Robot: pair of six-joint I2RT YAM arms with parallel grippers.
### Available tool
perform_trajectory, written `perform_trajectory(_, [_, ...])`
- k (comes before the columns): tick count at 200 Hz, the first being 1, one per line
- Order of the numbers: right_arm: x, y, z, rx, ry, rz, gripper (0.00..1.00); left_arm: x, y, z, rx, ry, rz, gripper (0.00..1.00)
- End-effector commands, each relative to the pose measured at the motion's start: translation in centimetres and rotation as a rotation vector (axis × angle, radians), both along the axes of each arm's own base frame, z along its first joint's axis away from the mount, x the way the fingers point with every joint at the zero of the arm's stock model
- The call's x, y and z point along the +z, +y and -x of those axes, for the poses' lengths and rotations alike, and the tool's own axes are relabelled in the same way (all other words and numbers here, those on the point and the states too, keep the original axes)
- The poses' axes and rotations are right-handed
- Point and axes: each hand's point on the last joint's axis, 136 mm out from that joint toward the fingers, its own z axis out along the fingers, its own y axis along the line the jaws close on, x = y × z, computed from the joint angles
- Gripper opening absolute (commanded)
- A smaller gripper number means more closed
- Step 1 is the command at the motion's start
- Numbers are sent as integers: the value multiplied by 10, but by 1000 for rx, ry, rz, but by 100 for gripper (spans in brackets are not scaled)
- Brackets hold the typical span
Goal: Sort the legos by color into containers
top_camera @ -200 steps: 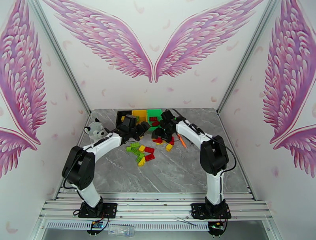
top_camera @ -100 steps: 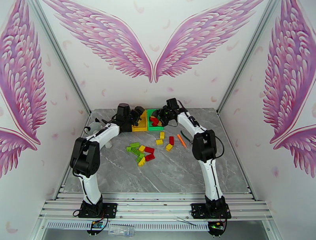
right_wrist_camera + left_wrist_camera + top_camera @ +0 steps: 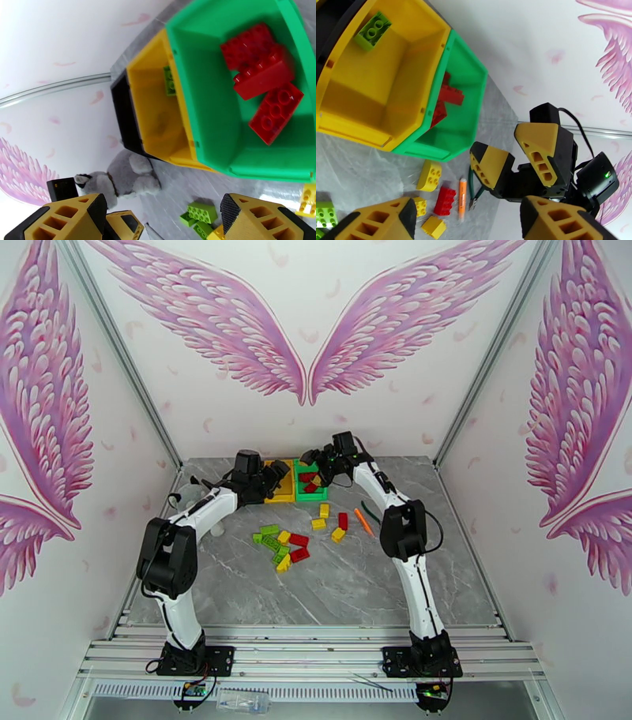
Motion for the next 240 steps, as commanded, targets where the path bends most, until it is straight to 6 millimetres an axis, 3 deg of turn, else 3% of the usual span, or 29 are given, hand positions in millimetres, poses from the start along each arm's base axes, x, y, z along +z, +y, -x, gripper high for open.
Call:
perform_trajectory(1, [42, -15, 24, 33, -98, 69, 80, 9, 3, 27, -39, -18, -103, 73])
perform_trajectory(35, [32, -47, 62, 63, -81, 258, 74, -2, -3, 59, -104, 12, -264, 73])
perform_trajectory(77, [-11, -101, 109, 94, 3, 568, 77, -24, -8, 97, -160, 54, -404, 74])
perform_trajectory(108, [-44, -120, 130, 130, 71, 677, 79, -29, -5, 117, -172, 59, -450, 74])
perform_trajectory(114, [-50, -122, 132, 135, 81, 690, 79, -27, -5, 118, -171, 55, -454, 74])
perform_trajectory(123, [-57, -124, 134, 147, 92, 708, 78, -41, 1, 129, -180, 86, -482, 74])
perform_trajectory(169, [-86, -130, 128, 191, 137, 777, 72, -50, 13, 149, -183, 111, -530, 76])
perform_trajectory(240, [-116, -129, 111, 230, 182, 829, 65, -55, 19, 153, -177, 131, -565, 76])
